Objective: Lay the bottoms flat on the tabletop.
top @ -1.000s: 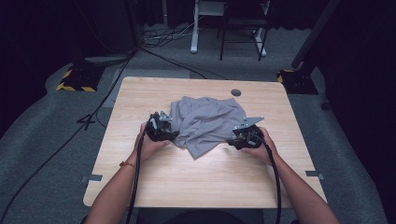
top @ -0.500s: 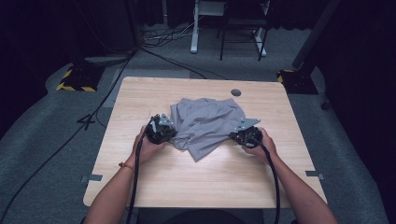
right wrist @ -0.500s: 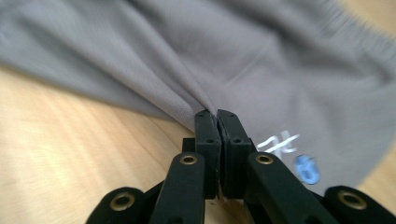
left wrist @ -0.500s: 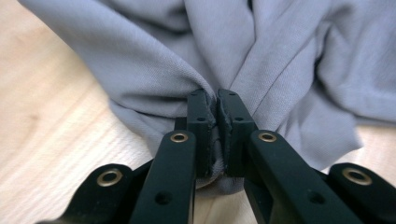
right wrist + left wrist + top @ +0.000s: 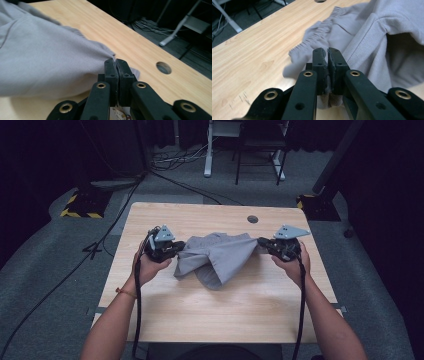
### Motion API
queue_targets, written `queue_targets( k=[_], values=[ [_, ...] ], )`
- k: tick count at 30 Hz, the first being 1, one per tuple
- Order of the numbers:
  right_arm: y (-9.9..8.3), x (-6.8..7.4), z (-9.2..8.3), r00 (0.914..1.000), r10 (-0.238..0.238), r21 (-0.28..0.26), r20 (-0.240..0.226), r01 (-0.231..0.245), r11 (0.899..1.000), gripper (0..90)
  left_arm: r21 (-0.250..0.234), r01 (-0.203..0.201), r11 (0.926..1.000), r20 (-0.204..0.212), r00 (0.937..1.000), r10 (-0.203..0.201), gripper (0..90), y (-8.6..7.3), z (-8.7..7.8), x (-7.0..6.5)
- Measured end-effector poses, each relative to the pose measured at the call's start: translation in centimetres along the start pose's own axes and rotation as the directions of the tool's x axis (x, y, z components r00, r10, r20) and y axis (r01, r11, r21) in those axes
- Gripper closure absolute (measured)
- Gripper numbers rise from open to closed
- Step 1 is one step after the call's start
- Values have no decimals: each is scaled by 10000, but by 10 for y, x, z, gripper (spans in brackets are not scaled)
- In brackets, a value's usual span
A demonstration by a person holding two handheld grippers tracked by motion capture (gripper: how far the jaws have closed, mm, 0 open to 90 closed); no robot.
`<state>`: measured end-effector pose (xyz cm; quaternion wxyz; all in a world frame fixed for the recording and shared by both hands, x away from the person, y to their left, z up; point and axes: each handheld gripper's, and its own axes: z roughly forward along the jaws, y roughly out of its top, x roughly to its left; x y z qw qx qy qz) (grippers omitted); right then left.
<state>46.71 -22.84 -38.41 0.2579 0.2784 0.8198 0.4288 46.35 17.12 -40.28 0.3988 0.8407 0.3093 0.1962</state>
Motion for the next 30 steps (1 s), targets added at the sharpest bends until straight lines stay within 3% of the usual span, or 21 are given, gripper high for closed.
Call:
queue_targets(
  k=[2, 4, 6, 7, 8, 9, 11, 13, 15, 17, 20, 24, 26, 28, 30],
  values=[
    [7, -7, 16, 9996, 87, 266, 278, -94, 9996, 878, 483, -33, 9988, -386, 9992, 52, 830, 6, 19, 7],
    [12, -12, 34, 9984, 14, 551, 569, -46, 9985, 871, 951, 114, 9954, -475, 9988, -69, 809, 7, 37, 12],
    [12, -16, 51, 9976, 409, 620, 560, -444, 9971, 846, 1305, 231, 9912, -545, 9984, -161, 799, 4, 52, 16],
    [11, -17, 62, 9973, 476, 812, 555, -520, 9953, 825, 1446, 376, 9888, -578, 9979, -295, 780, 0, 59, 17],
    [8, -15, 75, 9958, 295, 1096, 870, -390, 9932, 733, 1624, 463, 9856, -688, 9970, -355, 713, -2, 63, 18],
    [8, -15, 75, 9958, 295, 1096, 870, -390, 9932, 733, 1724, 546, 9835, -803, 9959, -412, 713, -6, 68, 18],
    [3, -14, 87, 9954, 522, 1425, 806, -633, 9878, 649, 1512, 800, 9853, -537, 9959, -726, 668, -13, 70, 19],
    [-1, -10, 91, 9957, 635, 1663, 674, -740, 9833, 552, 1444, 1016, 9843, -712, 9932, -921, 519, -18, 66, 18],
    [-5, -5, 87, 9973, 640, 1543, 365, -689, 9856, 528, 1185, 1143, 9864, -617, 9923, -1075, 429, -23, 55, 15],
    [-9, 2, 75, 9984, 557, 1206, 76, -562, 9911, 512, 1092, 864, 9903, -756, 9941, -784, 351, -29, 43, 10],
    [-15, 20, 57, 9947, 105, 1001, -1020, -3, 9950, 505, 795, 711, 9943, -317, 9971, -687, 312, -40, 23, 0],
    [-29, 48, 45, 9764, -245, 892, -2147, 446, 9950, 495, 649, 440, 9969, 321, 9984, -461, 300, -57, 8, -19],
    [-35, 63, 43, 9649, -374, 1015, -2599, 658, 9927, 475, 895, 372, 9953, 684, 9967, -434, 297, -66, 6, -27],
    [-39, 78, 45, 9514, -632, 1149, -3014, 1021, 9881, 459, 1187, 189, 9928, 694, 9972, -272, 283, -73, 4, -37],
    [-41, 89, 51, 9453, -886, 1317, -3141, 1358, 9819, 443, 1359, 31, 9907, 940, 9954, -160, 276, -81, 6, -43]
  ],
)
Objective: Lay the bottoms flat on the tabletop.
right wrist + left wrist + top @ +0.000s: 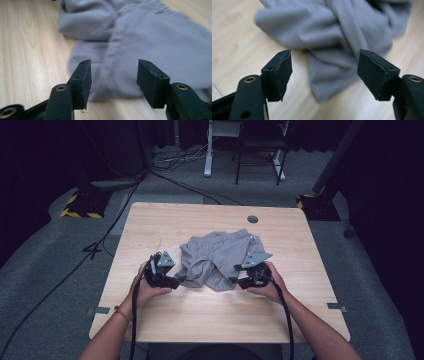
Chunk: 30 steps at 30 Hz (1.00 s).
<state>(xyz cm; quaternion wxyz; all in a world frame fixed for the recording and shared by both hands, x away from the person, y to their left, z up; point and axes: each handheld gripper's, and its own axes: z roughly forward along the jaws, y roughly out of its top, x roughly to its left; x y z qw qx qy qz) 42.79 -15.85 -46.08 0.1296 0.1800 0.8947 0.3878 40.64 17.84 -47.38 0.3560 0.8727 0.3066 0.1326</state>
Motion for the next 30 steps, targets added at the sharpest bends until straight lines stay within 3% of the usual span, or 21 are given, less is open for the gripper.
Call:
queue_targets(
  k=[5, 8, 10, 12, 17, 20, 24, 28, 30],
  values=[
    [-3, 7, 25, 9988, 57, 512, -481, -32, 9987, 410, 397, 107, 9992, 393, 9992, -122, 251, -7, 16, -2],
    [-5, 9, 34, 9994, -77, 862, -325, 105, 9962, 422, 515, 30, 9987, 348, 9994, -48, 250, -6, 25, -2],
    [-6, 8, 36, 9997, 61, 746, -239, -43, 9972, 488, 411, -5, 9992, 203, 9998, -4, 262, -5, 28, -1],
    [-6, 7, 36, 10000, 96, 770, -23, -94, 9970, 619, 366, 124, 9993, 37, 9999, -125, 335, -4, 27, 0],
    [-7, 3, 30, 9962, -140, 1176, 856, 38, 9930, 855, 249, -100, 9996, -535, 9985, 113, 763, -7, 23, 6],
    [-11, -7, 20, 9909, 66, 1287, 1347, -241, 9914, 880, 335, -131, 9994, -951, 9953, 163, 823, -10, 17, 9],
    [-20, -28, 1, 9763, 607, 1085, 2079, -847, 9905, 884, -417, 281, 9987, -1470, 9886, -339, 830, -10, -4, 16],
    [-27, -48, -15, 9562, 1225, 863, 2659, -1501, 9849, 884, -1377, 349, 9899, -1945, 9790, -616, 833, -7, -28, 17],
    [-30, -55, -18, 9542, 1321, 1088, 2683, -1662, 9801, 884, -1699, 259, 9851, -1910, 9798, -587, 833, -6, -39, 15]
  ],
)
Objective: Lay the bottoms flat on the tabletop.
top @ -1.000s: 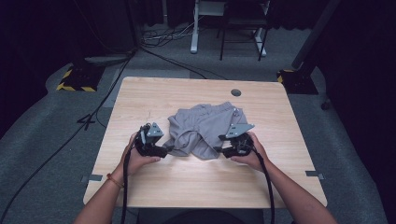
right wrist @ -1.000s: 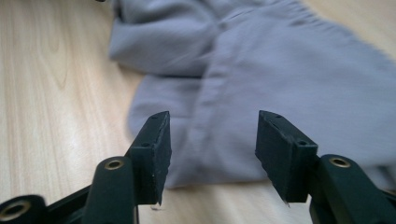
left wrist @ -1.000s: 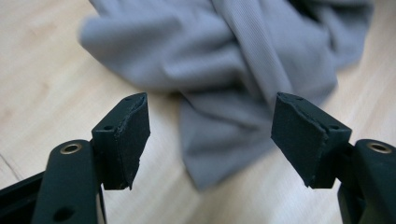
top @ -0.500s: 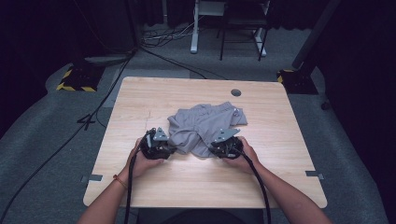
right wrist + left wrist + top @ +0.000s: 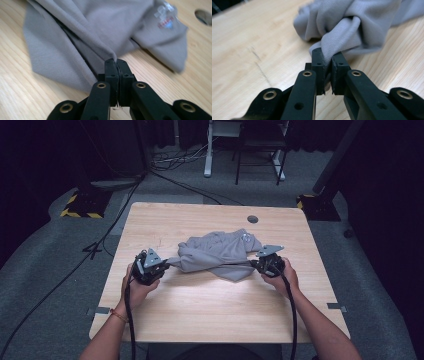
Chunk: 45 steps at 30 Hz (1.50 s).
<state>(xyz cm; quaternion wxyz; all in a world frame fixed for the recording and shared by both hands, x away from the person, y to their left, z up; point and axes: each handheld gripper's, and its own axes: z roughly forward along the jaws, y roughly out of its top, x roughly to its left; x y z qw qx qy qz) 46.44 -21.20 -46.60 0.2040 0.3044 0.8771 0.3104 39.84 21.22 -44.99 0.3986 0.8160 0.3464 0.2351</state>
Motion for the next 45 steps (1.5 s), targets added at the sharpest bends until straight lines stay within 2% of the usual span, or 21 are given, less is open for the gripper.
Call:
queue_targets(
  k=[2, 3, 4, 7, 9, 11, 16, 17, 18, 20, 21, 22, 24, 27, 33, 35, 37, 39, 41, 42, 45],
  values=[
    [-2, -6, 0, 9998, 184, 117, -6, -184, 9998, 882, -64, -196, 9998, 129, 9997, 197, 833, 2, -7, -4],
    [-3, -9, 1, 9993, 257, 371, -257, -248, 9990, 877, -13, -363, 9993, 272, 9990, 363, 832, 2, -9, -7],
    [-4, -10, 2, 9990, 257, 506, -364, -239, 9984, 861, 66, -456, 9989, 579, 9973, 451, 831, 1, -10, -11],
    [-4, -10, 1, 9956, 190, 575, -915, -138, 9982, 638, 514, -1220, 9912, 1351, 9842, 1141, 818, -4, -9, -33],
    [-1, -10, -4, 9955, 323, 154, -887, -311, 9994, 558, 930, -1588, 9829, 1942, 9711, 1385, 803, -10, -6, -48],
    [6, -10, -11, 9898, 534, -603, -1322, -618, 9963, 516, 1283, -1899, 9734, 2291, 9606, 1572, 790, -18, -3, -62],
    [38, 7, -16, 9947, -112, -1641, -1025, -58, 9864, 469, 1426, -2089, 9675, 2652, 9498, 1660, 793, -23, -6, -72],
    [48, 11, -14, 9938, -200, -1781, -1093, 2, 9840, 463, 1449, -2129, 9663, 2615, 9501, 1702, 795, -24, -7, -72],
    [69, 20, -5, 9926, -425, -2079, -1134, 181, 9780, 455, 1442, -2087, 9673, 2621, 9506, 1661, 788, -24, -7, -71],
    [77, 24, 0, 9911, -550, -2060, -1211, 291, 9781, 437, 1426, -1880, 9718, 2607, 9543, 1463, 786, -24, -7, -68],
    [90, 30, 10, 9860, -719, -1768, -1507, 446, 9832, 417, 1404, -1845, 9728, 2659, 9534, 1424, 786, -25, -6, -67],
    [99, 36, 21, 9849, -885, -1435, -1489, 670, 9874, 410, 1396, -1842, 9729, 2720, 9519, 1412, 785, -25, -6, -66],
    [112, 46, 38, 9853, -1303, -988, -1101, 1196, 9879, 405, 1445, -1967, 9697, 2719, 9502, 1522, 787, -26, -4, -66],
    [127, 56, 67, 9780, -1706, -206, -1201, 1694, 9853, 384, 1477, -1949, 9696, 2839, 9475, 1472, 791, -27, -1, -66],
    [133, 57, 106, 9751, -1698, 1160, -1424, 1868, 9755, 391, 1489, -2004, 9683, 2898, 9451, 1511, 794, -26, 2, -67],
    [131, 58, 111, 9740, -1678, 1437, -1524, 1898, 9712, 481, 1474, -1977, 9691, 2873, 9461, 1493, 797, -26, 2, -66],
    [130, 57, 110, 9715, -1787, 1456, -1556, 2014, 9686, 674, 1448, -1903, 9710, 2794, 9493, 1444, 799, -25, 2, -65],
    [129, 58, 107, 9701, -2055, 1384, -1288, 2228, 9650, 831, 1407, -1857, 9725, 2645, 9536, 1438, 799, -24, 1, -64],
    [126, 57, 102, 9643, -2420, 1217, -1077, 2544, 9594, 865, 1259, -1713, 9771, 2537, 9578, 1352, 800, -22, -2, -61],
    [125, 55, 97, 9654, -2453, 1122, -880, 2543, 9606, 868, 1149, -1640, 9798, 2483, 9597, 1315, 799, -21, -3, -59],
    [122, 45, 79, 9791, -1993, 449, -406, 2011, 9785, 869, 1030, -1531, 9828, 2334, 9642, 1257, 798, -19, -5, -57]
  ],
)
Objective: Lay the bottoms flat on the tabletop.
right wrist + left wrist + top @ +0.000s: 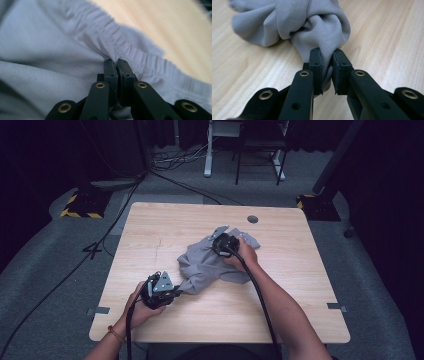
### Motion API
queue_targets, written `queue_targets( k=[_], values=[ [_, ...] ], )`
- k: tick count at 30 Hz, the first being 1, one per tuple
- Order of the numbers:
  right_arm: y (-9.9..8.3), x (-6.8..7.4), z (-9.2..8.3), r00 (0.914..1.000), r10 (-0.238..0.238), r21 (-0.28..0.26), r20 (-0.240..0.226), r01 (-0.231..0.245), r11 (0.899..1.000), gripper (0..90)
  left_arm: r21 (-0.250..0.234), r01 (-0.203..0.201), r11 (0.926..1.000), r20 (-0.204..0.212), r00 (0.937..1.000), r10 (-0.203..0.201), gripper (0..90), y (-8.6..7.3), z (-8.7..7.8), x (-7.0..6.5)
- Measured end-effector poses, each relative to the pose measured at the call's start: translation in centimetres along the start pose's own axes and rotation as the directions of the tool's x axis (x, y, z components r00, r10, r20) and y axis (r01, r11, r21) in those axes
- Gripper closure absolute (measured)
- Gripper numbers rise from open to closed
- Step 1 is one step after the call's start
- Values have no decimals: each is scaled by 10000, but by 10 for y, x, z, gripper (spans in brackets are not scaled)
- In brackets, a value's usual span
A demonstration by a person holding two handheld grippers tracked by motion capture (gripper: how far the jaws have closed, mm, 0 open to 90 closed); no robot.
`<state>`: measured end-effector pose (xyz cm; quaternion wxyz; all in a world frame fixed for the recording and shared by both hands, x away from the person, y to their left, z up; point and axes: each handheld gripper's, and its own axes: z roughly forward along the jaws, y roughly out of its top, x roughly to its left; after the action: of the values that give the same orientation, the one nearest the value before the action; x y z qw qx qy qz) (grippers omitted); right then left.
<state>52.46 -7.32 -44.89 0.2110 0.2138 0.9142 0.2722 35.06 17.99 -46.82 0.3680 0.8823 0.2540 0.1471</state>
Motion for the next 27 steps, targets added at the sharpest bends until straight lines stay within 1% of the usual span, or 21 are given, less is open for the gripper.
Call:
queue_targets(
  k=[1, 2, 3, 5, 7, 8, 9, 10, 11, 12, 14, 15, 16, 18, 20, 21, 23, 24, 25, 26, 27],
  values=[
    [-2, -5, -8, 9992, 343, -305, 185, -337, 9990, 868, -38, 31, 10000, -44, 10000, -31, 796, 1, 0, 0],
    [-6, -11, -19, 9962, 836, -722, 253, -816, 9940, 868, -60, 64, 10000, -68, 10000, -64, 796, 2, 1, 0],
    [-8, -14, -26, 9937, 1084, -949, 272, -1053, 9899, 866, -129, 136, 9998, -35, 9999, -137, 790, 4, 2, 1],
    [-15, -24, -43, 9837, 1738, -1464, 458, -1655, 9753, 865, -154, 117, 9998, -10, 9999, -117, 773, 8, 5, 1],
    [-21, -32, -55, 9786, 1970, -1792, 591, -1838, 9665, 866, -190, -1, 9998, -14, 10000, 1, 773, 12, 7, -1],
    [-26, -37, -64, 9736, 2125, -1989, 833, -1927, 9609, 867, -232, -27, 9997, 3, 10000, 27, 769, 14, 7, -1],
    [-31, -42, -70, 9684, 2307, -2018, 951, -2082, 9570, 868, -282, -27, 9996, 26, 10000, 28, 762, 15, 8, -2],
    [-35, -47, -73, 9651, 2387, -2030, 1079, -2136, 9556, 868, -255, -76, 9996, -77, 9999, 74, 740, 17, 10, -1],
    [-42, -53, -78, 9577, 2541, -1991, 1354, -2249, 9538, 867, -236, -54, 9997, -238, 9997, 49, 679, 19, 12, 0],
    [-47, -59, -81, 9515, 2692, -1909, 1486, -2395, 9519, 867, -264, -35, 9996, -253, 9997, 28, 633, 21, 13, 2],
    [-59, -69, -83, 9370, 3083, -1747, 1644, -2800, 9440, 866, -382, 169, 9991, -387, 9991, -184, 550, 26, 18, 8],
    [-62, -72, -83, 9325, 3159, -1644, 1749, -2887, 9432, 865, -406, 256, 9988, -498, 9984, -276, 505, 29, 20, 13],
    [-67, -76, -83, 9285, 3214, -1530, 1861, -2957, 9429, 863, -514, 356, 9980, -484, 9981, -381, 452, 33, 24, 18],
    [-78, -82, -81, 9203, 3428, -1289, 1886, -3228, 9376, 858, -585, 743, 9955, -338, 9965, -764, 331, 42, 34, 31],
    [-86, -85, -76, 9140, 3543, -1045, 1979, -3397, 9347, 844, -508, 586, 9970, -177, 9981, -596, 274, 52, 46, 40],
    [-91, -87, -74, 9119, 3648, -1046, 1879, -3508, 9306, 836, -506, 532, 9973, -293, 9981, -548, 264, 56, 52, 43],
    [-98, -90, -71, 9107, 3694, -904, 1848, -3585, 9291, 818, -444, 566, 9974, 75, 9984, -563, 248, 65, 66, 50],
    [-101, -91, -70, 9110, 3691, -868, 1841, -3590, 9293, 761, -438, 513, 9977, 80, 9987, -509, 236, 69, 72, 52],
    [-104, -92, -68, 9128, 3724, -763, 1674, -3647, 9280, 664, -487, 531, 9974, 245, 9984, -519, 235, 73, 78, 54],
    [-107, -93, -67, 9099, 3774, -585, 1723, -3730, 9260, 595, -427, 463, 9980, 450, 9980, -444, 226, 76, 83, 56],
    [-110, -94, -67, 9046, 3880, -520, 1764, -3851, 9214, 528, -362, 332, 9988, 431, 9986, -317, 220, 79, 87, 57]
  ],
)
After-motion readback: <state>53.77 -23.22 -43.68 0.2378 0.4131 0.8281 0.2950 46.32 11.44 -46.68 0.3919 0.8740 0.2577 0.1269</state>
